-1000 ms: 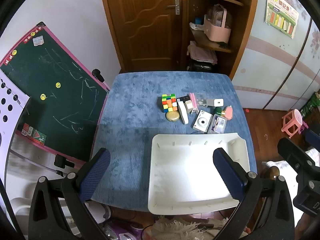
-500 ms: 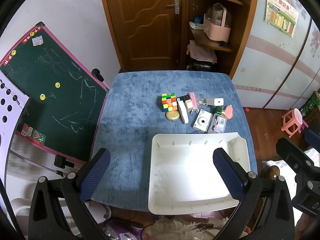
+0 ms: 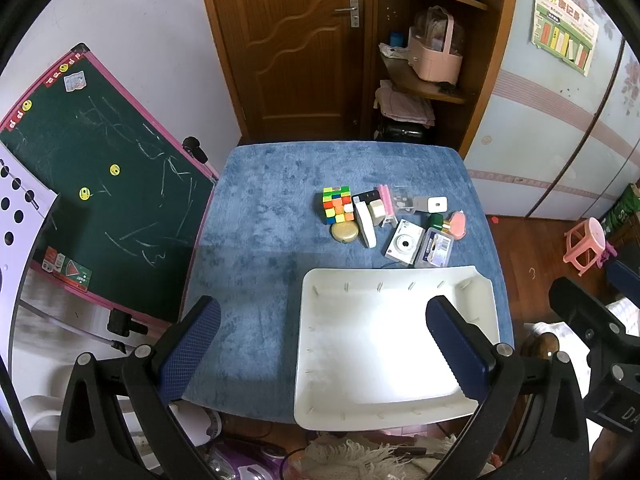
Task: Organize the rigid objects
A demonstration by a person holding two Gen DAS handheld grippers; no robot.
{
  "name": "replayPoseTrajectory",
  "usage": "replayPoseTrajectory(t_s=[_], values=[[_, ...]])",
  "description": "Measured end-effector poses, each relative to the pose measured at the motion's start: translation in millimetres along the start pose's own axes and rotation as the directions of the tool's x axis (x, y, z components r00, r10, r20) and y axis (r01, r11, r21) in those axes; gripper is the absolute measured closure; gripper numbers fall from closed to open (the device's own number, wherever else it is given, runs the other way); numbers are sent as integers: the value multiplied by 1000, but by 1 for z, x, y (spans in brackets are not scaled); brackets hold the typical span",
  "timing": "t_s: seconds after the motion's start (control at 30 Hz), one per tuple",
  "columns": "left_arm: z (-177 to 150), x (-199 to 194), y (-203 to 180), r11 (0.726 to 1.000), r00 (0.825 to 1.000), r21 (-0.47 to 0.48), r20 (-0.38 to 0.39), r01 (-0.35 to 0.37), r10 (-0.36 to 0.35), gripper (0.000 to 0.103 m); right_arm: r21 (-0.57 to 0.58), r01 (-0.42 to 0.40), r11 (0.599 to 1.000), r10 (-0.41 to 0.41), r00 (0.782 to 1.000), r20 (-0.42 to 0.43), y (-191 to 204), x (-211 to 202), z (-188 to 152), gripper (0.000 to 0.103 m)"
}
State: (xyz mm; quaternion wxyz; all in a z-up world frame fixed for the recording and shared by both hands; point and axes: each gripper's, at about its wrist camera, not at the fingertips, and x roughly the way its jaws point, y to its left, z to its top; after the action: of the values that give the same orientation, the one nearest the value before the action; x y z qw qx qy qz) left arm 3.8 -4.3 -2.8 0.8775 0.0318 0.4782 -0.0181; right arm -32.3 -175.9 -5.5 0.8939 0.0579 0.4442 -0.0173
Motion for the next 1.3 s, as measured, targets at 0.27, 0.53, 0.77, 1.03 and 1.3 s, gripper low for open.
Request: replayPoseTrajectory(t_s=[0.27, 0.53, 0.77, 1.03, 1.3], values=[[-1, 1, 1, 1000, 1000, 1, 0, 2, -2, 1, 0, -1, 1000, 1, 1000, -1, 2, 1, -1, 0], [0, 1, 2, 1000, 1000, 1, -1, 0, 0, 1, 1, -8, 1000, 8, 1000, -4, 4, 2, -1, 0], [-4, 7, 1, 1000, 1000, -11, 1, -8, 9, 1, -1, -28, 1000, 28, 1000, -3, 2, 7, -2, 0], [0, 7, -7, 999, 999, -42, 16, -28, 28, 1, -8, -66, 998, 66, 998, -9, -17, 9, 6, 0], [5, 5, -16, 996, 999, -74, 27, -42, 45, 1, -22, -85, 996, 85, 996, -11, -29, 10, 9, 0]])
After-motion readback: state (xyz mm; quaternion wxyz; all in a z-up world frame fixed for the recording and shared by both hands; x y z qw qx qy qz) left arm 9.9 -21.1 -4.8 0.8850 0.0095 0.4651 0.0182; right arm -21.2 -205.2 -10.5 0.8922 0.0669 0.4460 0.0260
